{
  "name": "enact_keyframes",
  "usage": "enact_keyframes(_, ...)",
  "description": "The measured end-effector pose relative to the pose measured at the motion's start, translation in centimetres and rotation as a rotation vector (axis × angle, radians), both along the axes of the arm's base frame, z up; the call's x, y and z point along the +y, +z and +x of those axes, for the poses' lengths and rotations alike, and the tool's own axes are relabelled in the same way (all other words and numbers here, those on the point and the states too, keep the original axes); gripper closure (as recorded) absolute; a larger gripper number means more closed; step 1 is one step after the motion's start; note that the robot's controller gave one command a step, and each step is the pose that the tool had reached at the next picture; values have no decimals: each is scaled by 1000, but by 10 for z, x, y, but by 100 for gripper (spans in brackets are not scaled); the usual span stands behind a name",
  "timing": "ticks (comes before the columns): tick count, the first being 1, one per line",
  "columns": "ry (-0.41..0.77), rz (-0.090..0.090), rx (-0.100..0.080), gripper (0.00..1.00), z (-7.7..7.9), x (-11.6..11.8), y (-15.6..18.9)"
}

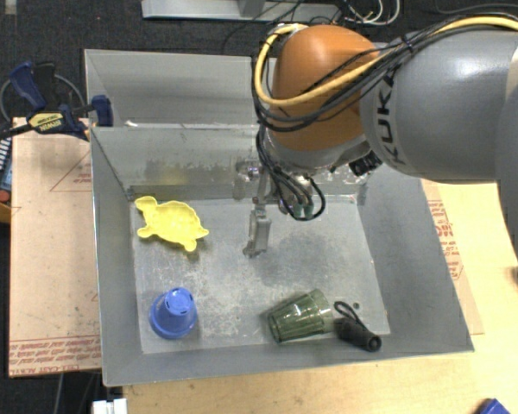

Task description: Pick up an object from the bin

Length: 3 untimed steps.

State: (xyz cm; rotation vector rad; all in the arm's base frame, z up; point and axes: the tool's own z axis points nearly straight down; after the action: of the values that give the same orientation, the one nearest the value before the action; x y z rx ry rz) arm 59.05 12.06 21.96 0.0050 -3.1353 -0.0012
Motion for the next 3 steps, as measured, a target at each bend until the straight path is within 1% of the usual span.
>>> enact_keyframes(1,-4,1,-8,0,2,-1,5)
enact_keyframes(2,165,3,-7,0,19,63,-100)
enact_keyframes(3,22,3,-11,0,15,68,-59)
